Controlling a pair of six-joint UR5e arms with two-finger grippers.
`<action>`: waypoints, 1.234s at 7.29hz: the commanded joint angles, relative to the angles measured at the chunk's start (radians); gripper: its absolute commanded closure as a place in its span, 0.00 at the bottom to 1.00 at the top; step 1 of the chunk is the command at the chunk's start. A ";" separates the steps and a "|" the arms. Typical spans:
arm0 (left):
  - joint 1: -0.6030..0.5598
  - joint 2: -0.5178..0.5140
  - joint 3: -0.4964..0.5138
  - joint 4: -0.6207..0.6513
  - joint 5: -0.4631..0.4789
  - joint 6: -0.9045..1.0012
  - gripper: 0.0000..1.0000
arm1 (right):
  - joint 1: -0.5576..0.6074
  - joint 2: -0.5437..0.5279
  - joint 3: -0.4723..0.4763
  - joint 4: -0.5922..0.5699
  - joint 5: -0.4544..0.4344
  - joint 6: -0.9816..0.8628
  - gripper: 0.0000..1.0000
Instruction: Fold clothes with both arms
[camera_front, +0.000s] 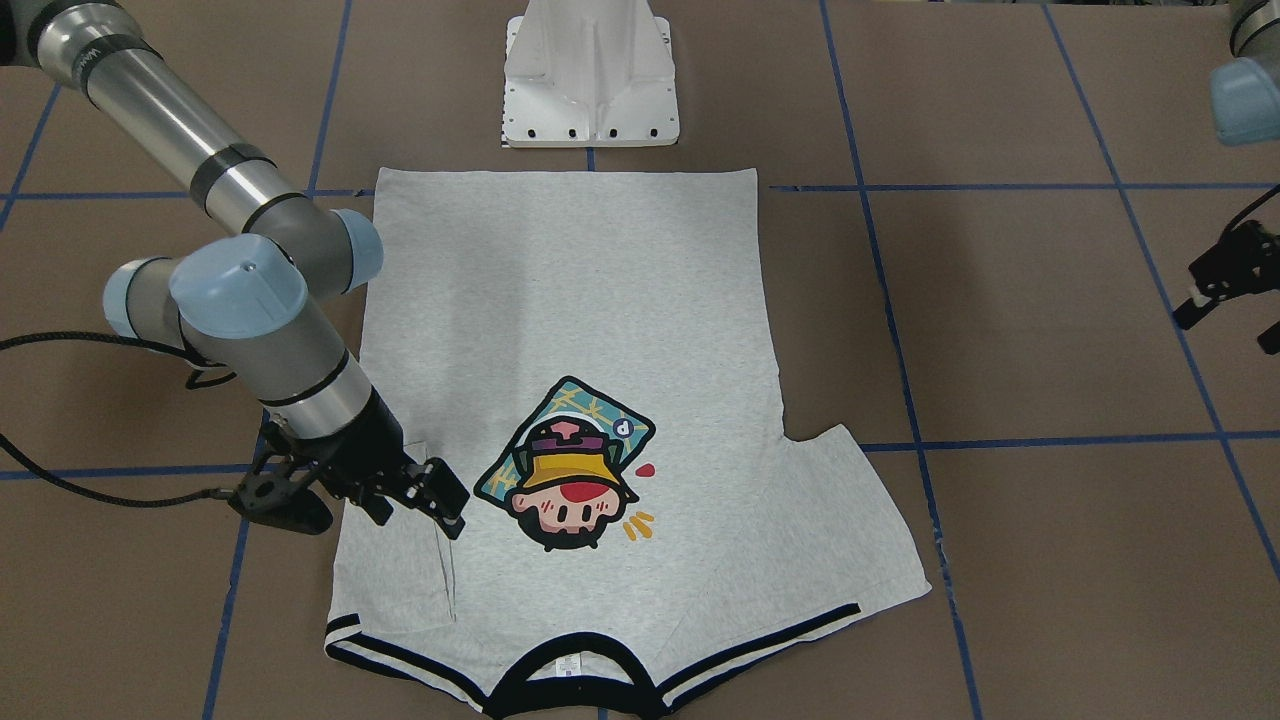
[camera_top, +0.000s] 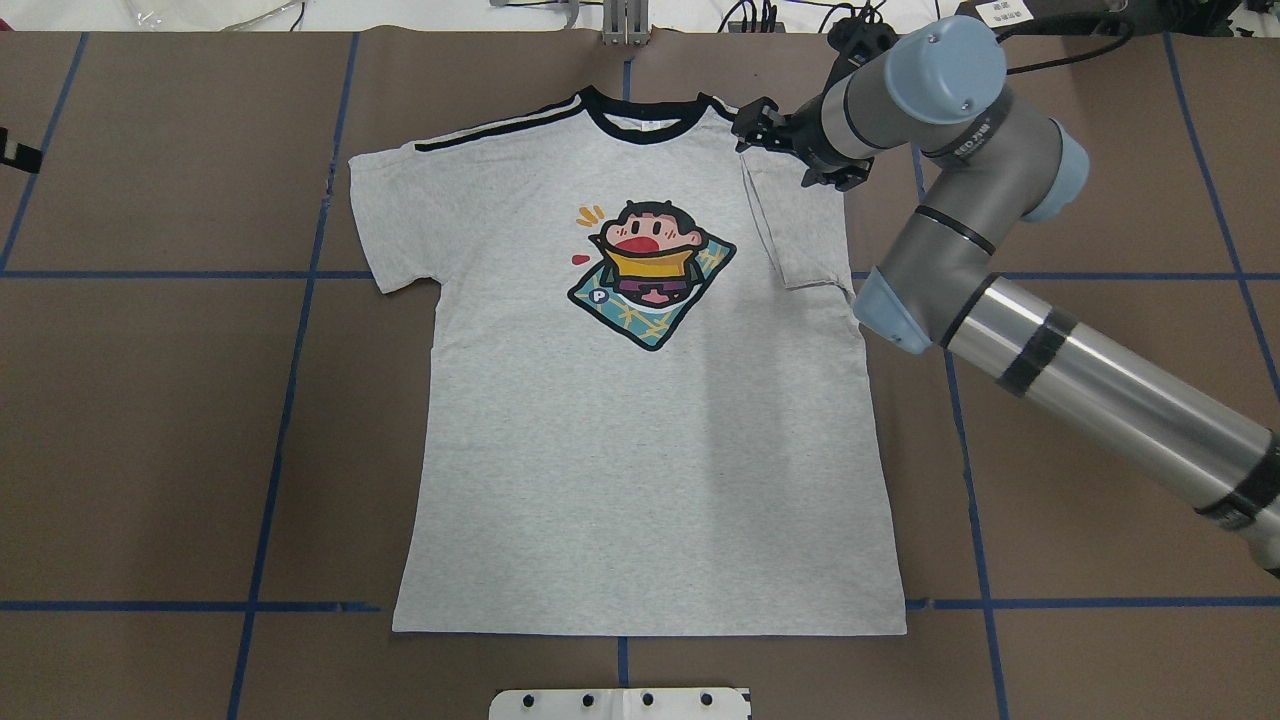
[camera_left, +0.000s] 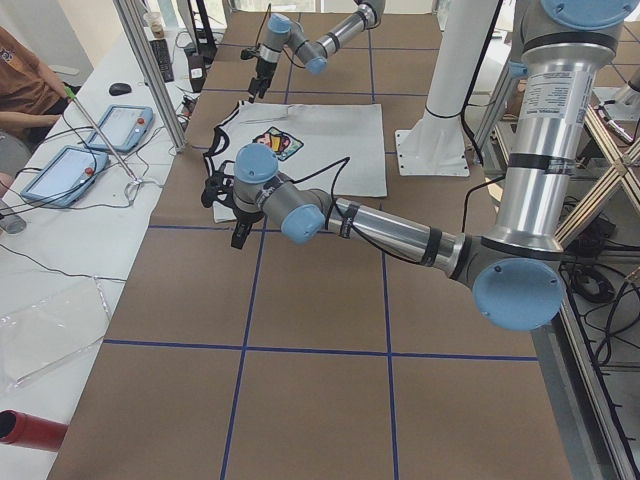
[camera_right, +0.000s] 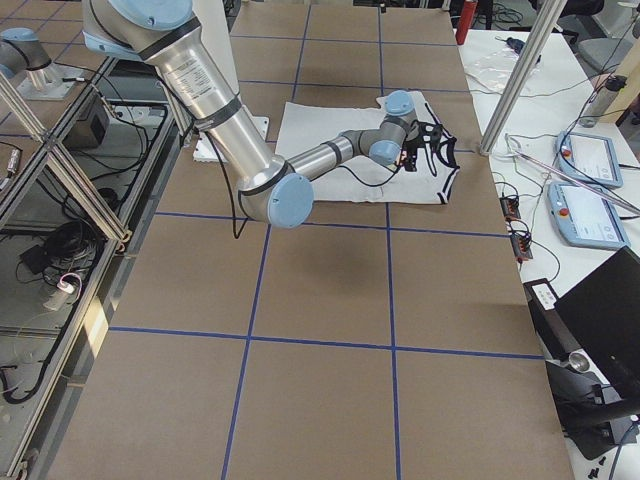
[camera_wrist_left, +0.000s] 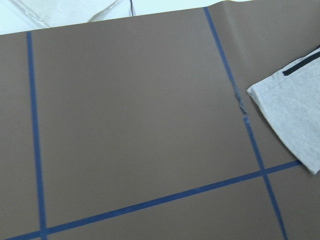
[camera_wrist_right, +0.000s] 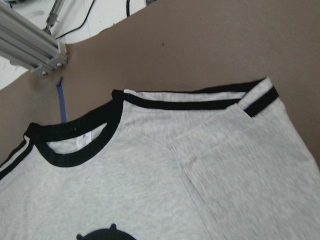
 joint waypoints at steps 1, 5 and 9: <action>0.083 -0.189 0.233 -0.070 -0.002 -0.124 0.01 | 0.018 -0.190 0.246 -0.020 0.090 0.000 0.00; 0.192 -0.467 0.708 -0.407 0.101 -0.293 0.12 | 0.032 -0.263 0.302 -0.009 0.096 -0.004 0.00; 0.268 -0.586 0.897 -0.469 0.156 -0.309 0.37 | 0.031 -0.269 0.299 -0.005 0.076 -0.004 0.00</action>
